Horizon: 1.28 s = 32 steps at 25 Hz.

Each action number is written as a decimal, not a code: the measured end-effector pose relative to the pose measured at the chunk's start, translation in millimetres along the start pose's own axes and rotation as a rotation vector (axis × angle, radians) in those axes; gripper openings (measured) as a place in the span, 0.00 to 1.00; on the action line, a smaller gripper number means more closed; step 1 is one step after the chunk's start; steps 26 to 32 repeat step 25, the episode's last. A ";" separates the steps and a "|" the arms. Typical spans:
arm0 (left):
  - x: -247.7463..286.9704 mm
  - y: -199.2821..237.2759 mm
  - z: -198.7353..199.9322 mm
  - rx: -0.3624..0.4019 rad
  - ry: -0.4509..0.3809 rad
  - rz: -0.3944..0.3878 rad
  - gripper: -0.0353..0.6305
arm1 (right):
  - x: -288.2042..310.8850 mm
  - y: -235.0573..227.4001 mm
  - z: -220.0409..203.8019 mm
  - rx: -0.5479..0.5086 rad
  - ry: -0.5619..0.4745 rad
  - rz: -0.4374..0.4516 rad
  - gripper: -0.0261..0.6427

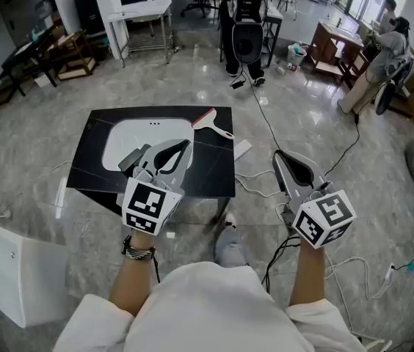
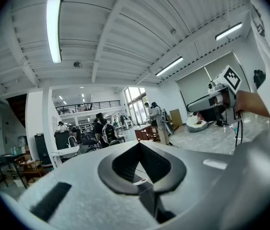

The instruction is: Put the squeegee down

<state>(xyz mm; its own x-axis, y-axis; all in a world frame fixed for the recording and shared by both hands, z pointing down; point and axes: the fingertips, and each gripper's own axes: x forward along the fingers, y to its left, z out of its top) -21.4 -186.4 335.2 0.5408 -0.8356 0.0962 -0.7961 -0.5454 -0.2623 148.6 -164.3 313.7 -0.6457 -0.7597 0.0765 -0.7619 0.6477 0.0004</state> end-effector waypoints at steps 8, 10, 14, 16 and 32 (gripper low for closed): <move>0.2 -9.7 1.7 -0.004 0.001 -0.006 0.05 | -9.8 -6.4 -6.3 0.012 0.018 -0.022 0.05; 1.1 -12.8 2.8 0.001 0.001 -0.008 0.05 | -10.5 -8.1 -7.5 0.011 0.017 -0.025 0.05; 2.3 -17.1 1.3 0.003 0.002 -0.014 0.05 | -8.4 -8.0 -12.3 0.013 0.020 -0.016 0.05; 3.1 -17.5 -1.1 0.002 0.005 -0.017 0.05 | -5.2 -6.8 -15.8 0.016 0.026 -0.009 0.05; 5.9 -18.8 0.4 -0.003 0.008 -0.017 0.05 | -3.5 -11.0 -16.3 0.019 0.032 -0.007 0.05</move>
